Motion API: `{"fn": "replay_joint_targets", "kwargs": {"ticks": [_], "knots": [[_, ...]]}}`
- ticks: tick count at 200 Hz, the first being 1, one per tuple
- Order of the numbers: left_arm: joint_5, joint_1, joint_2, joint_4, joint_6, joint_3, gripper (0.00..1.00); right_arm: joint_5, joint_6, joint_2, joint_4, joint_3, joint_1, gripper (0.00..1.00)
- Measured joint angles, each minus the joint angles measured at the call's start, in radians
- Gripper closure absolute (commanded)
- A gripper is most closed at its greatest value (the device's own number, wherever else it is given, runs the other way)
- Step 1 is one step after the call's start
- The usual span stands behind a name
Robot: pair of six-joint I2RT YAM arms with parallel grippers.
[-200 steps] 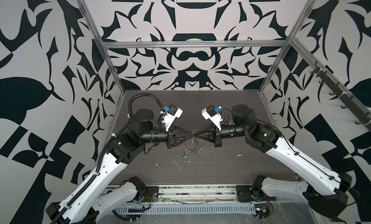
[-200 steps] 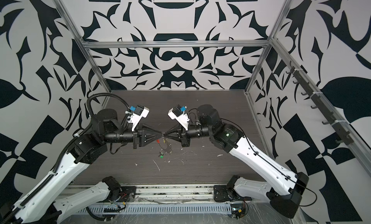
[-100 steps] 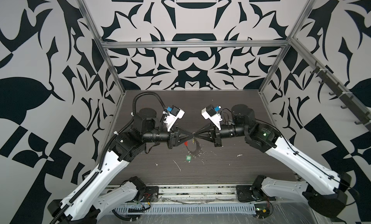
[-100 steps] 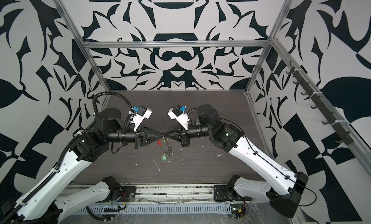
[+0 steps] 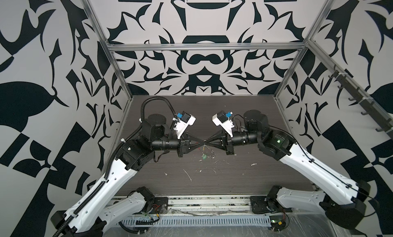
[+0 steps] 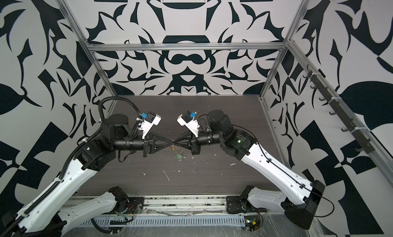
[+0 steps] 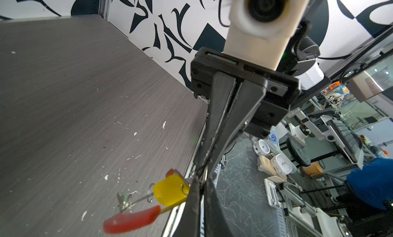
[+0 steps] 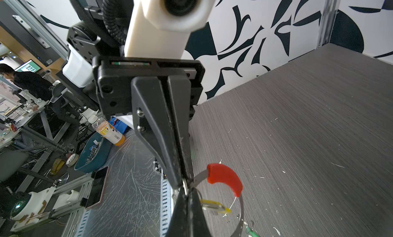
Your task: Remove the keys from the keyring
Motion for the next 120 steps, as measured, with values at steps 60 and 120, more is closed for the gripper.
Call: {"fn": "replay_joint_targets", "kwargs": {"ticks": [60,120], "knots": [[0.000,0.000,-0.001,0.003,0.014,0.000,1.00,-0.003,0.013,0.001,0.001,0.002,-0.001,1.00],[-0.013,0.000,-0.032,0.023,0.035,-0.003,1.00,0.000,0.023,0.001,0.028,0.009,0.000,0.87]]}}
